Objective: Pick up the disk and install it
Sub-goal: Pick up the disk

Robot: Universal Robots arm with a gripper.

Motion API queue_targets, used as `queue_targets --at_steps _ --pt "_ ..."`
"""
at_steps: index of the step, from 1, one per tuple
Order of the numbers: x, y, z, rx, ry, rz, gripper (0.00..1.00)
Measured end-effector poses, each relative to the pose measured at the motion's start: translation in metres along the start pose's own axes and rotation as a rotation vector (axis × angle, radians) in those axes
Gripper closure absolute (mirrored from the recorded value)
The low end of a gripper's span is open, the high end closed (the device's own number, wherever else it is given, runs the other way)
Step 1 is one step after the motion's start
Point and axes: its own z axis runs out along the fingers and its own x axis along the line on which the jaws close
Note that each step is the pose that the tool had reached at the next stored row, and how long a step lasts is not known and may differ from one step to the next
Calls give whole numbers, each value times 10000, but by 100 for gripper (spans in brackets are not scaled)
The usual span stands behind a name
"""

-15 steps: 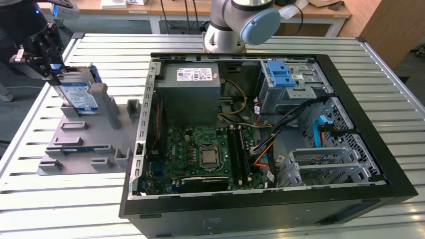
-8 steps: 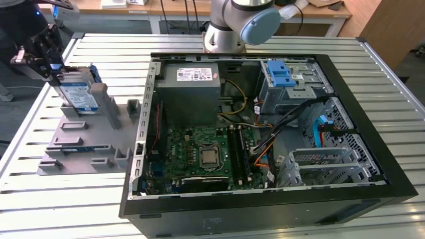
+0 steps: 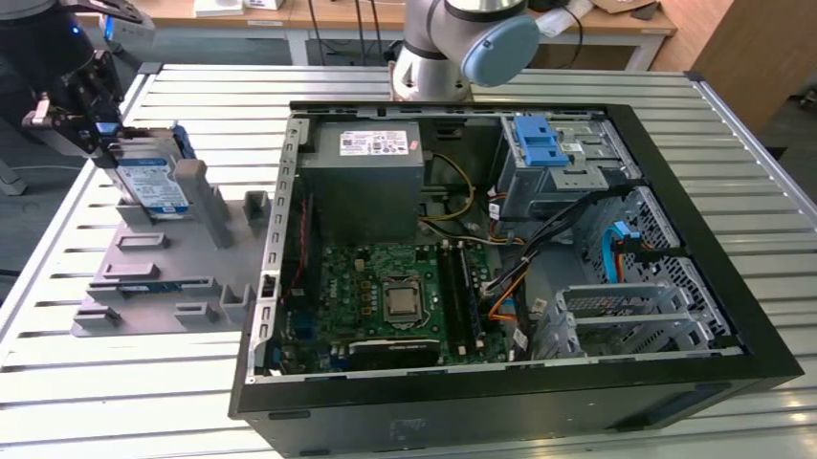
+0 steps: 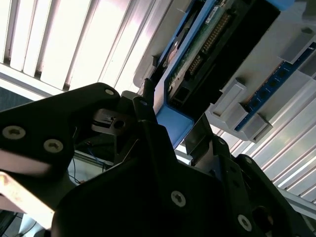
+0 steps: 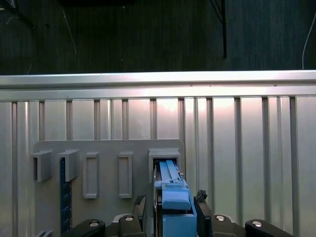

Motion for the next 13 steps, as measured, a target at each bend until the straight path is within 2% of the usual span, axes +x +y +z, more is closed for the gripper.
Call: queue_targets --at_steps 13 --pt "0 0 -5 5 3 0 49"
